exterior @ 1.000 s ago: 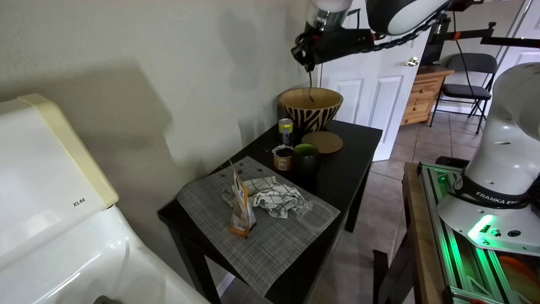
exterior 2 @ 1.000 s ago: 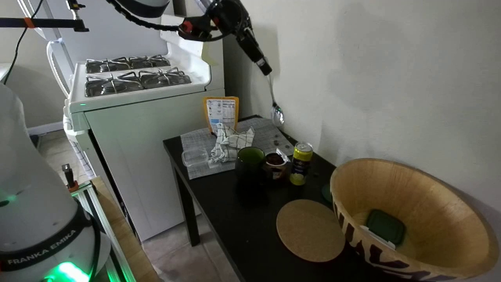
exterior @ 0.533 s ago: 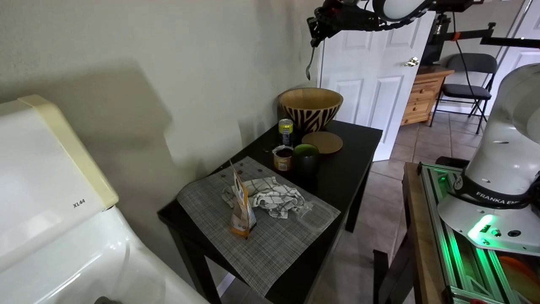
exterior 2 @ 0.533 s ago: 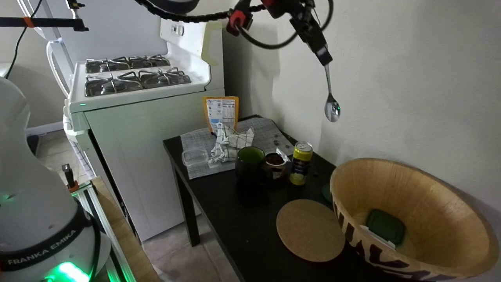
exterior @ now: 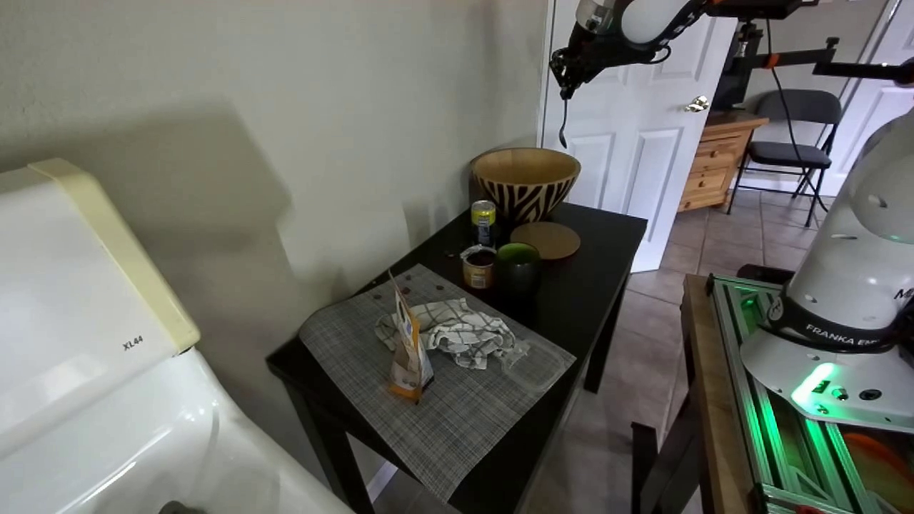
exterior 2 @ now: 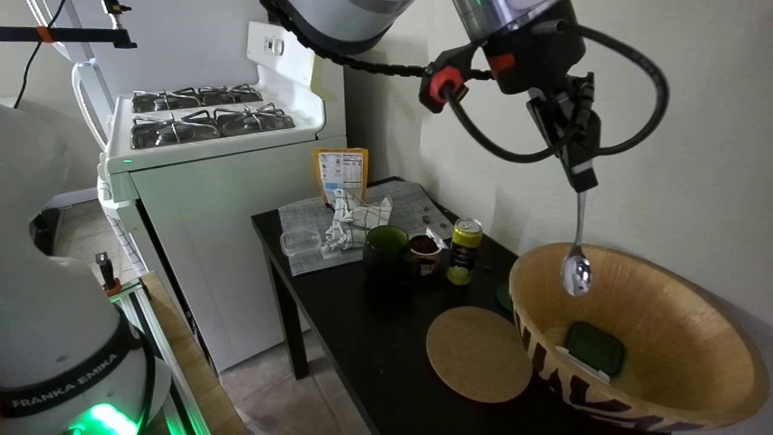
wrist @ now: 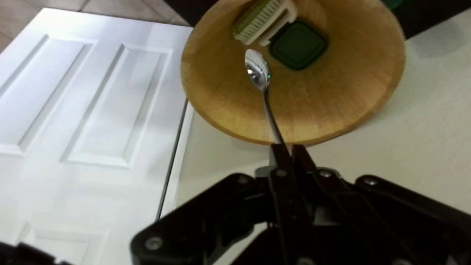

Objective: Take the spoon out of the cup and put it into the drawer

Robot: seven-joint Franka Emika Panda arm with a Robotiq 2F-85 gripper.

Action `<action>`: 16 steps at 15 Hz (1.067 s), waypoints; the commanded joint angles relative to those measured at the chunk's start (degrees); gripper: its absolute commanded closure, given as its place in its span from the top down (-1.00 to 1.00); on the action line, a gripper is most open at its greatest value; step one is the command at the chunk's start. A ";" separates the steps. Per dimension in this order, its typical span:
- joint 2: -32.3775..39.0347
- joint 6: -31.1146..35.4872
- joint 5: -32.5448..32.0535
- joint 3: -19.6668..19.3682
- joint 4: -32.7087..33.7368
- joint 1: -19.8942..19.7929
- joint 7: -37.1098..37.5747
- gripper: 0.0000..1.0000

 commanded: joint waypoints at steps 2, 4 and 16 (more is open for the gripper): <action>10.96 -10.15 -12.20 5.92 12.76 -1.13 5.09 -0.96; 15.15 -8.42 -9.93 4.21 15.46 2.72 -2.39 -0.96; 25.72 5.26 2.04 -1.73 17.57 7.50 -22.91 -0.96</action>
